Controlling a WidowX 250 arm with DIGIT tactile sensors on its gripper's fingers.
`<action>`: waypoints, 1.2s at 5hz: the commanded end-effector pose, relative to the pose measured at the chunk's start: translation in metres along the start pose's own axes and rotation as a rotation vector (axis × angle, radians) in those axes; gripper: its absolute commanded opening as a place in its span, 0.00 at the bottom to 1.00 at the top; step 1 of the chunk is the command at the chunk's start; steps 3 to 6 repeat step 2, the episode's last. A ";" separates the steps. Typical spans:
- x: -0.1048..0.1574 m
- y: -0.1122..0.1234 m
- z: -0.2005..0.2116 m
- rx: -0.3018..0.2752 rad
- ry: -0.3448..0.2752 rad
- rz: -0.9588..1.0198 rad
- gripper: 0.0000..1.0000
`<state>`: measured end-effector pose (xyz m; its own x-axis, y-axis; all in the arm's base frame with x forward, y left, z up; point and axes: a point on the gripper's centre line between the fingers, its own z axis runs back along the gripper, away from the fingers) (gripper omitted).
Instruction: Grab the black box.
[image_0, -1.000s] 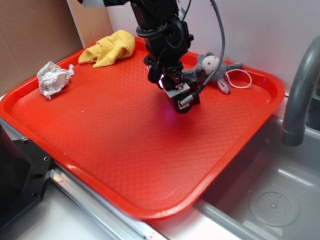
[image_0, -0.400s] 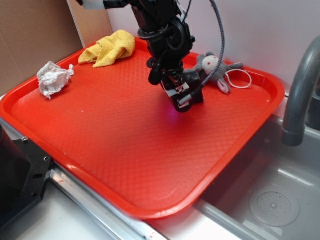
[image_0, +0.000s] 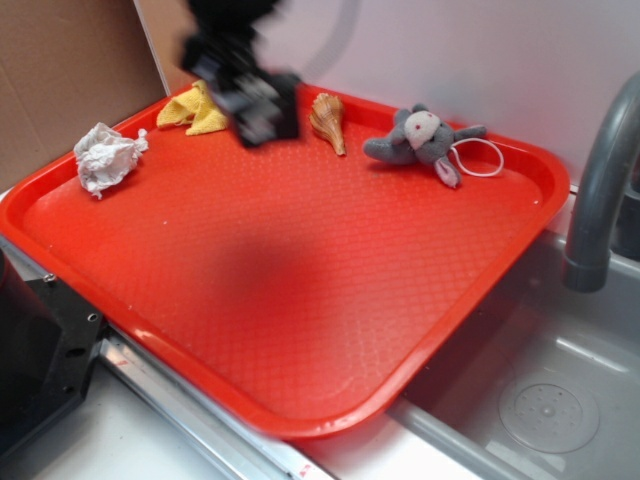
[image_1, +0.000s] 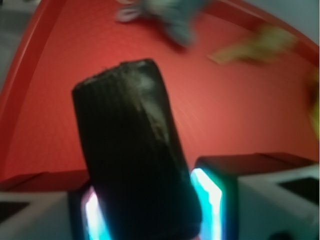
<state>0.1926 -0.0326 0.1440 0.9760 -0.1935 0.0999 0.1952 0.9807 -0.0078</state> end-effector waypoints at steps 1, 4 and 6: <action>-0.074 0.011 0.073 -0.017 -0.128 0.388 0.00; -0.074 0.022 0.080 -0.016 -0.162 0.421 0.00; -0.074 0.022 0.080 -0.016 -0.162 0.421 0.00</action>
